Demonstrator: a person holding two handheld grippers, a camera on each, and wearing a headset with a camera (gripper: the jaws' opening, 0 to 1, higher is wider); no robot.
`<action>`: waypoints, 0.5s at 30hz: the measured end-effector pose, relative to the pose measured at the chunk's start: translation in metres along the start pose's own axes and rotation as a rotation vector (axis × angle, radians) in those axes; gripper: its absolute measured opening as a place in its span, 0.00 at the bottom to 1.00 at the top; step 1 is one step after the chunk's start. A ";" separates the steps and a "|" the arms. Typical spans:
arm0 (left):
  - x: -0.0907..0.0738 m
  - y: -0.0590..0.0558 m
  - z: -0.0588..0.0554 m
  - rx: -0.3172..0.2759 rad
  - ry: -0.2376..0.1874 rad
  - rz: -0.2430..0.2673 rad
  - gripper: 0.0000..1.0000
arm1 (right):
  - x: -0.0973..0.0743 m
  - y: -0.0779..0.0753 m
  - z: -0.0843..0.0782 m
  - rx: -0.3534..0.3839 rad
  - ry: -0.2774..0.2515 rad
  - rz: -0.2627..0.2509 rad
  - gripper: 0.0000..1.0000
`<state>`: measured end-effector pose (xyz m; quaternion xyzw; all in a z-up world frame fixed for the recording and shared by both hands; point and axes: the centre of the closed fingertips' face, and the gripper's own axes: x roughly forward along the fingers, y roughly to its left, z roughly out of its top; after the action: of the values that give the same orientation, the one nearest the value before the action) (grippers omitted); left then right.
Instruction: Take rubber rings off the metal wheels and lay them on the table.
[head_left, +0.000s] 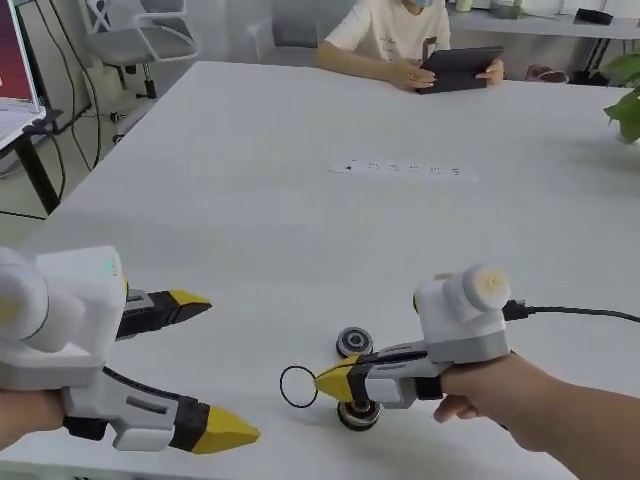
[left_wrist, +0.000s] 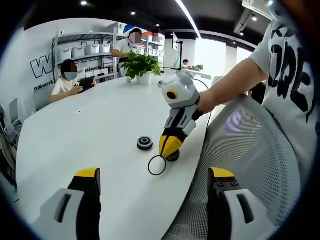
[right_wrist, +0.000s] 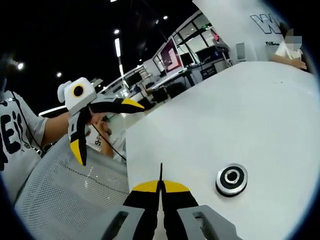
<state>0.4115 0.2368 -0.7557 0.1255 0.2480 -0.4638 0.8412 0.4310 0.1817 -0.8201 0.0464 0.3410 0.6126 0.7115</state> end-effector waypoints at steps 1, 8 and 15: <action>0.000 0.000 0.000 -0.002 0.000 0.001 0.87 | 0.002 0.000 -0.001 -0.006 0.004 -0.003 0.00; -0.001 0.000 -0.002 -0.001 0.007 0.002 0.87 | 0.007 -0.009 -0.009 -0.041 0.043 -0.057 0.00; -0.001 0.002 -0.001 -0.004 0.004 0.008 0.88 | 0.006 -0.015 -0.011 -0.102 0.058 -0.099 0.04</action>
<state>0.4121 0.2393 -0.7557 0.1257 0.2499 -0.4599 0.8428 0.4383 0.1793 -0.8382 -0.0246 0.3316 0.5944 0.7322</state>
